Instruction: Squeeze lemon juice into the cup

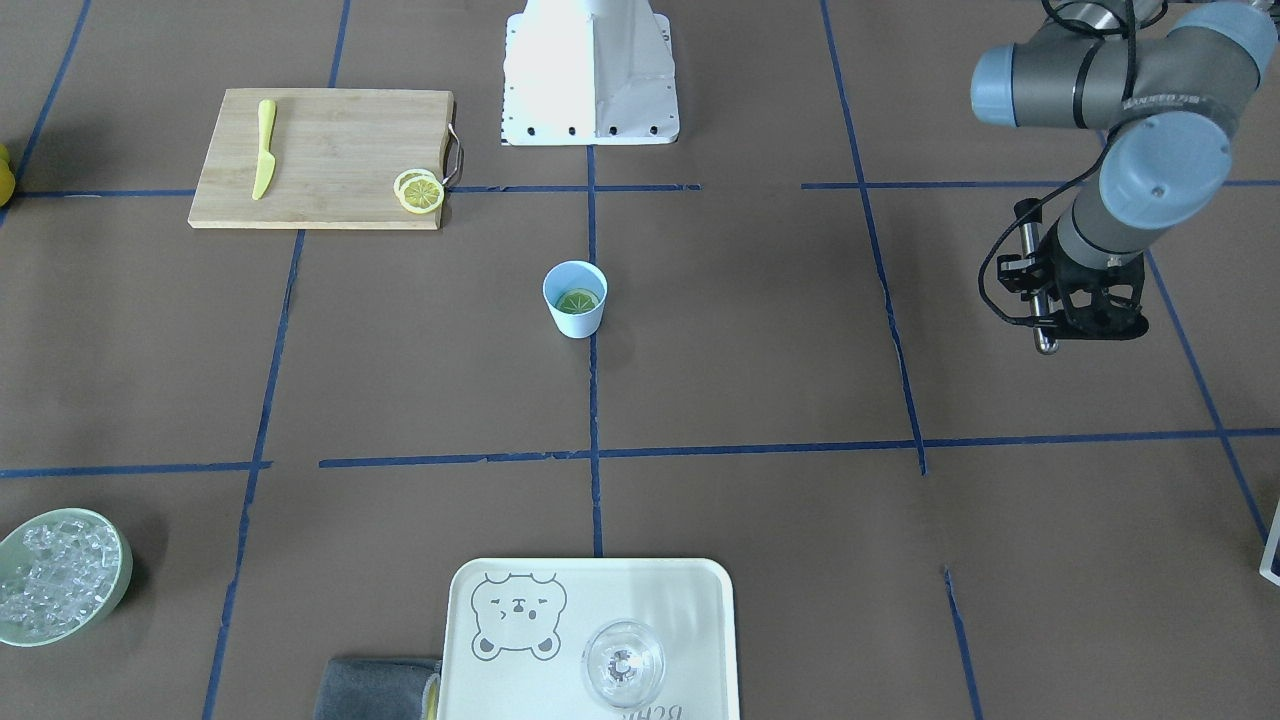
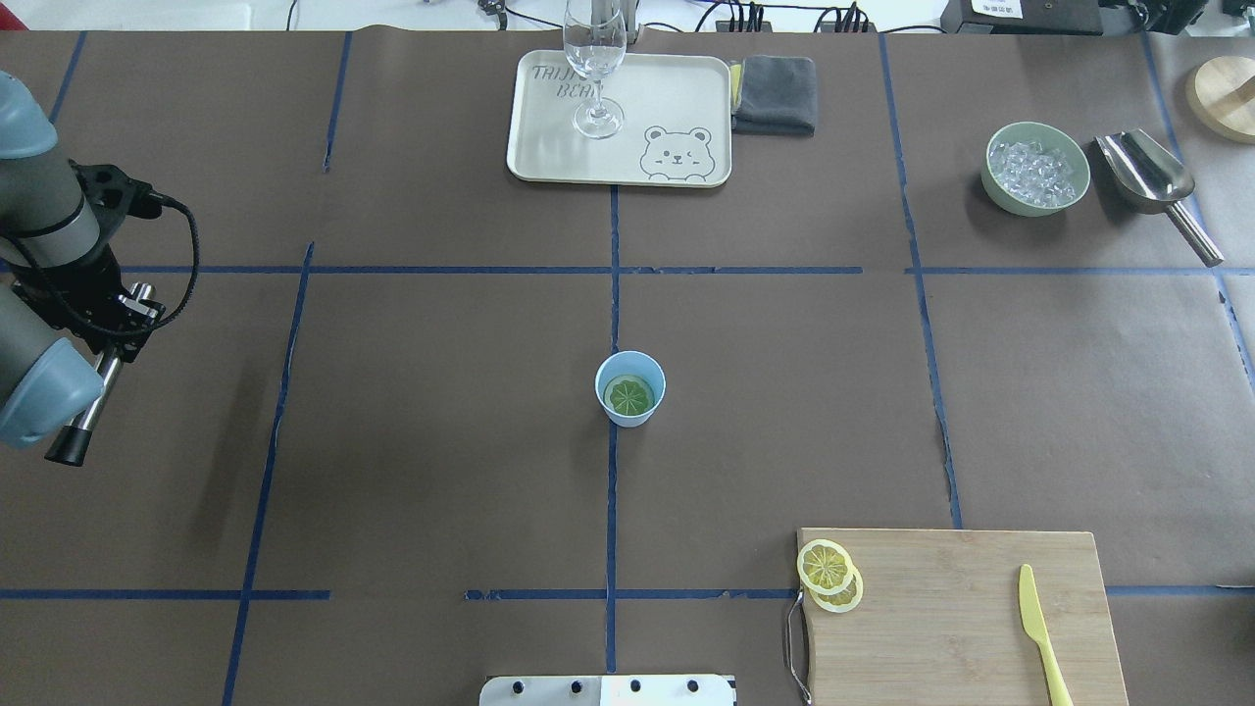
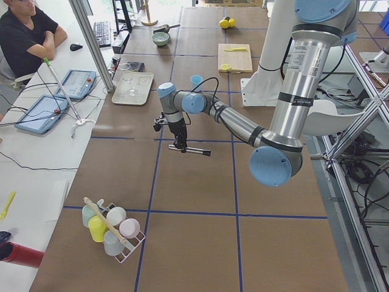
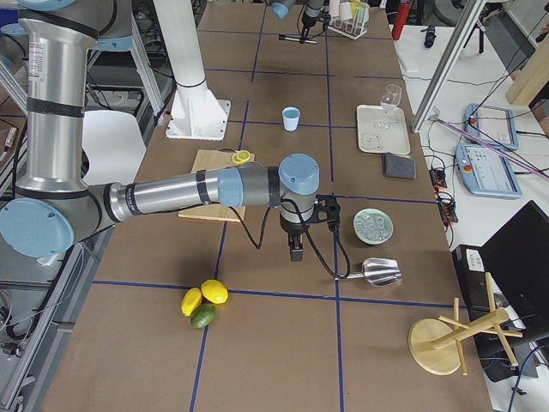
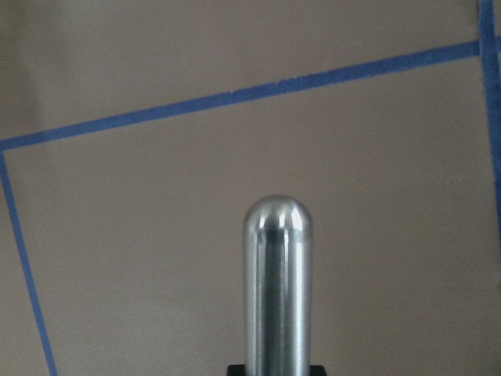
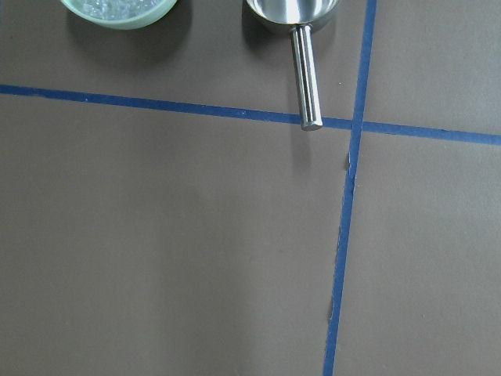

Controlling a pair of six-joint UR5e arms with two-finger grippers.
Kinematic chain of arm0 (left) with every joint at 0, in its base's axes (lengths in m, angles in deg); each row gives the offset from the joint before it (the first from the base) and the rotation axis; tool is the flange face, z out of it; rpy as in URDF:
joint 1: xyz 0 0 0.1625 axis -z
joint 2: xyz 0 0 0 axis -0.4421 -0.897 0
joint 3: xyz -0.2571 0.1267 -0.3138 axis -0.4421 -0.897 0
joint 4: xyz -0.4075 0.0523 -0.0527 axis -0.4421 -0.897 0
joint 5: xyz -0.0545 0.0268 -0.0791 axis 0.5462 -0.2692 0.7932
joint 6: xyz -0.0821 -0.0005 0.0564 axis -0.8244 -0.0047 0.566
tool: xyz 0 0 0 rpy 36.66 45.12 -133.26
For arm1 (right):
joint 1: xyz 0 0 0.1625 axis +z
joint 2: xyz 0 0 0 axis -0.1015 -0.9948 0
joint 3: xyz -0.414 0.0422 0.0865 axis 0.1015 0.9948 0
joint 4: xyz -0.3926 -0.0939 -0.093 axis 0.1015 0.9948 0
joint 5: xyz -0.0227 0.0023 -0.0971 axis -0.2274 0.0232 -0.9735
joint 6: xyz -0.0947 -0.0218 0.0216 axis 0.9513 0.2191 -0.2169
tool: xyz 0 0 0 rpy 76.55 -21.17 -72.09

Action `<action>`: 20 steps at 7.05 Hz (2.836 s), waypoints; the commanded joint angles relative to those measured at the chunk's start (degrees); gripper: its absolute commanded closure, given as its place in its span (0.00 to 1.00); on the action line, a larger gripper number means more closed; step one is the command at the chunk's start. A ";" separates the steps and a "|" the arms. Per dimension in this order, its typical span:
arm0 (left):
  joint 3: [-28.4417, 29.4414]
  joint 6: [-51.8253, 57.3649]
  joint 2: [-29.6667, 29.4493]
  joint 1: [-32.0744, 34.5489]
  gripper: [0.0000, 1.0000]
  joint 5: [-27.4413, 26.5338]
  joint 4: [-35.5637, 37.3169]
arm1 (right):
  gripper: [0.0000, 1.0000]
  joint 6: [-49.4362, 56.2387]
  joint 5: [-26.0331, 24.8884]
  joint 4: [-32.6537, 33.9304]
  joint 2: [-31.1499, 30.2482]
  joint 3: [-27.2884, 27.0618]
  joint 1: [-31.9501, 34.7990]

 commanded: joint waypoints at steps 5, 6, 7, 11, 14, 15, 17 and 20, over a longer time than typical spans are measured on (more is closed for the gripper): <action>9.46 0.66 0.77 0.02 1.00 5.77 -8.03 | 0.00 -0.12 0.01 0.00 0.63 -0.25 0.17; 9.81 0.57 0.77 0.02 1.00 5.85 -8.03 | 0.00 -0.21 0.01 0.00 0.63 -0.25 0.17; 10.25 0.39 0.77 0.02 1.00 5.77 -8.64 | 0.00 -0.21 -0.08 0.00 0.72 -0.25 0.17; 11.31 0.57 0.77 0.37 0.00 5.59 -11.28 | 0.00 -0.38 -0.08 -0.09 1.07 -0.34 0.17; 4.66 -1.00 0.07 6.05 0.00 5.68 -11.19 | 0.00 -0.39 -0.70 -0.09 1.86 0.36 0.17; 0.63 -4.32 -0.11 8.78 0.00 5.68 -11.19 | 0.00 -0.38 -0.70 -0.09 2.04 0.97 0.17; -1.00 4.45 -1.51 17.39 0.00 5.24 -11.28 | 0.00 -0.56 -0.61 -0.09 2.74 3.34 0.17; 0.67 20.92 1.90 27.94 0.00 5.76 -11.19 | 0.00 -0.38 -0.61 -0.18 5.64 9.59 0.34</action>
